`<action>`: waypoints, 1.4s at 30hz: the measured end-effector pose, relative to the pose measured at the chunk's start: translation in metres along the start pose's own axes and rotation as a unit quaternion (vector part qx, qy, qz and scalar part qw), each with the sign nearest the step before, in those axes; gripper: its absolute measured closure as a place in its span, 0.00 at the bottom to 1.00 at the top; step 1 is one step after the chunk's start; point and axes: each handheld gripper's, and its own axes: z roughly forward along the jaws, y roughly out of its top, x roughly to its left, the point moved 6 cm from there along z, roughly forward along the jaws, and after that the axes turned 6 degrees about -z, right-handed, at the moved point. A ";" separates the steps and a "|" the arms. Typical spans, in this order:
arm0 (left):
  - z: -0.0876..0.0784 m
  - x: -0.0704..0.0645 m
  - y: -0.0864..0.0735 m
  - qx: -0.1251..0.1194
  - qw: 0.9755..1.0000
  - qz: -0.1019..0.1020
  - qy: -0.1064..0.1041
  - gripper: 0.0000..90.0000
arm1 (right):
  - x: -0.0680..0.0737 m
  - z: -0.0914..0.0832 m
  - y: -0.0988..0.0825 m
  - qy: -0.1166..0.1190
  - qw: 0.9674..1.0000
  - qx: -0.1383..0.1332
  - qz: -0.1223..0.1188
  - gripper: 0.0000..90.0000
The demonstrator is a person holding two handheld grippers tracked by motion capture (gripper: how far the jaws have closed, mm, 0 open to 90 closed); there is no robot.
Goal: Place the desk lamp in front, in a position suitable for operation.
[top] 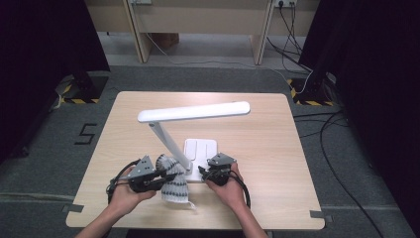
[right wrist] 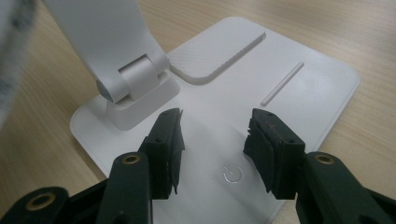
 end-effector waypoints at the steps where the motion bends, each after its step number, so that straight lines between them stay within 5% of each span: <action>1: -0.005 -0.001 0.003 -0.006 1.000 0.000 0.005 0.88 | 0.000 0.000 0.000 0.000 1.000 0.000 0.000 0.60; 9: -0.050 -0.009 0.047 -0.079 0.997 0.019 0.013 0.88 | 0.000 0.000 0.000 0.000 1.000 0.000 0.000 0.60; 27: -0.073 0.001 0.097 -0.117 0.993 0.028 0.023 0.88 | 0.000 0.000 0.000 0.000 1.000 0.000 0.000 0.60; 33: -0.062 0.003 0.097 -0.109 0.994 0.023 0.018 0.89 | 0.000 0.000 0.000 -0.001 1.000 -0.001 0.000 0.60; 42: -0.032 0.002 0.072 -0.070 0.997 0.011 0.008 0.89 | 0.000 0.000 0.000 0.000 1.000 -0.001 0.001 0.60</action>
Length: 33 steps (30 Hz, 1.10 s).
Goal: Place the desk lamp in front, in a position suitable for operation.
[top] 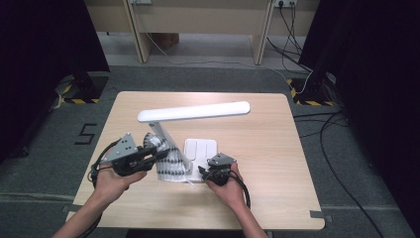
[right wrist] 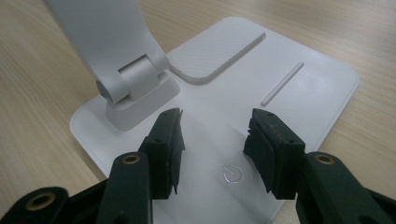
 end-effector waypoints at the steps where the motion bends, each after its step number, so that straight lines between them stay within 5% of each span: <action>1: 0.004 0.000 -0.004 0.005 1.000 0.000 -0.001 0.88 | 0.000 0.000 0.000 0.000 1.000 0.000 0.000 0.60; 15: 0.043 -0.001 -0.047 0.037 0.999 -0.032 -0.013 0.89 | 0.001 0.000 0.000 0.002 1.000 0.001 -0.002 0.60; 33: 0.062 -0.001 -0.089 0.082 0.995 -0.061 -0.018 0.88 | 0.001 0.000 0.000 0.002 1.000 0.001 0.000 0.60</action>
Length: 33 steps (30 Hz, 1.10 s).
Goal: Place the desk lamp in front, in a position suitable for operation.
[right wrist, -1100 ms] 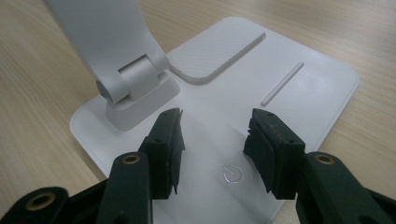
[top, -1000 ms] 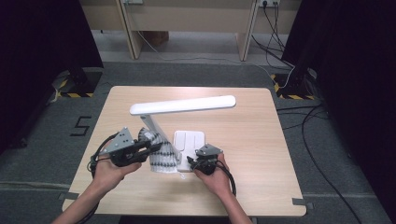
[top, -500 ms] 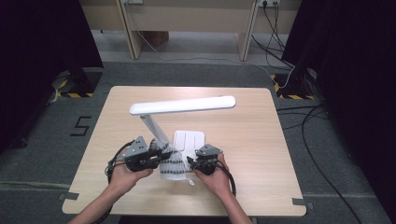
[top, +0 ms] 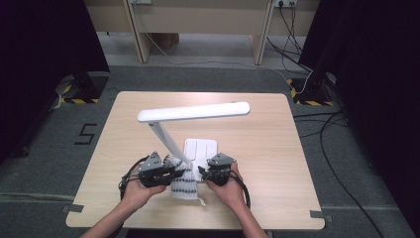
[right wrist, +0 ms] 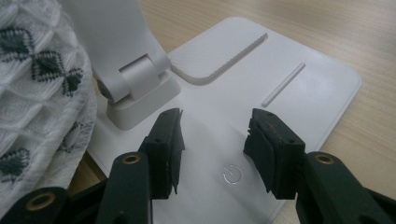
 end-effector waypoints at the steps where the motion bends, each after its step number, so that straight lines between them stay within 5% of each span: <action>1: 0.000 0.000 0.000 0.000 1.000 -0.001 0.000 0.88 | 0.000 0.000 0.000 0.000 1.000 0.000 0.000 0.60; 13: -0.006 -0.002 0.000 -0.007 1.000 -0.007 -0.005 0.88 | 0.001 -0.004 0.003 0.020 0.999 0.027 -0.006 0.53; 18: -0.007 -0.002 0.000 -0.007 1.000 -0.009 -0.007 0.88 | 0.002 -0.018 0.015 0.036 0.999 0.005 -0.013 0.51; 28: -0.005 -0.001 0.000 -0.005 1.000 -0.014 -0.006 0.88 | 0.046 -0.043 0.030 0.121 0.991 -0.017 -0.050 0.41; 33: -0.004 -0.003 0.001 -0.005 1.000 -0.012 -0.009 0.88 | 0.058 -0.036 0.026 0.123 0.990 -0.005 -0.074 0.37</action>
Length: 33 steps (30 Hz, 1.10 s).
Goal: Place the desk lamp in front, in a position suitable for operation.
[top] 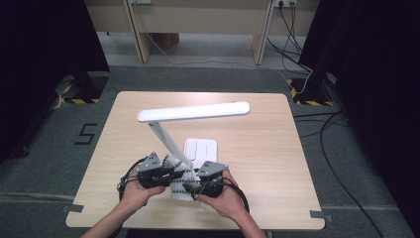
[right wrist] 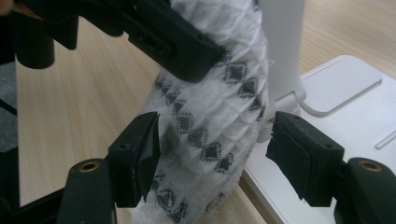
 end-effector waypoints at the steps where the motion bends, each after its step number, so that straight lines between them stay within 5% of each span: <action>1: 0.000 -0.001 0.000 -0.001 1.000 -0.002 -0.002 0.88 | 0.001 0.002 -0.001 -0.003 1.000 0.002 -0.004 0.36; 9: 0.003 -0.009 0.001 0.000 1.000 -0.005 -0.016 0.88 | 0.003 0.007 0.002 -0.020 0.999 -0.007 -0.025 0.38; 19: 0.006 -0.012 0.002 -0.002 1.000 -0.016 -0.024 0.86 | -0.001 0.004 0.000 -0.039 0.998 -0.011 -0.046 0.70; 23: 0.005 -0.013 0.003 -0.006 0.999 -0.020 -0.030 0.79 | -0.003 0.002 -0.001 -0.032 0.999 0.001 -0.041 0.81; 29: -0.011 -0.017 0.012 -0.036 0.999 -0.019 -0.028 0.58 | -0.018 -0.008 -0.003 -0.042 0.999 0.012 -0.018 0.83; 33: -0.027 -0.014 0.015 -0.056 0.998 -0.020 -0.022 0.59 | -0.026 -0.017 -0.003 -0.051 0.999 0.013 -0.009 0.83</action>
